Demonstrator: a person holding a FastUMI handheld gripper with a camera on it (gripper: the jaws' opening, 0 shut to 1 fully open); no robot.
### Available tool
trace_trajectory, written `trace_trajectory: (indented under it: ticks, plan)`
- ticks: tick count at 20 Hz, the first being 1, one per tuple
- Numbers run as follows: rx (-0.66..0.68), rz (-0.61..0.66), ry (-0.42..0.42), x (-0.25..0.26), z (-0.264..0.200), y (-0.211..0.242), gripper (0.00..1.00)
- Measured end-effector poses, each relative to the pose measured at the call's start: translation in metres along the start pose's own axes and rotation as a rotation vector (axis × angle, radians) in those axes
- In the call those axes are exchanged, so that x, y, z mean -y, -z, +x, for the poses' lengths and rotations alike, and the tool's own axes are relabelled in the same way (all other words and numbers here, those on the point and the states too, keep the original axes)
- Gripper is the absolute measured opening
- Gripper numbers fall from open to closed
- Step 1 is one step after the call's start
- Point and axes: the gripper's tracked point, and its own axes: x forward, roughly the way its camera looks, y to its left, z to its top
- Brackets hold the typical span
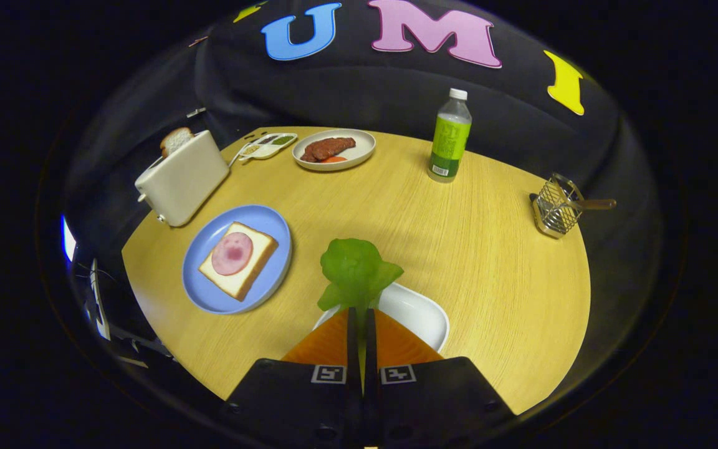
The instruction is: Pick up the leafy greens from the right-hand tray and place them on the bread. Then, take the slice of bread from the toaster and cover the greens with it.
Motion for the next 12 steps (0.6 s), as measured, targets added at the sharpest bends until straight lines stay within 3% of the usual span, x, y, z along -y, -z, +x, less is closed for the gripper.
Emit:
trace_trajectory:
  ticks: [6,12]
  plan:
    - [0.068,-0.011,-0.112,-0.076,-0.002,-0.050,0.05]
    - [0.045,-0.067,-0.197,-0.142,0.022,-0.065,0.05]
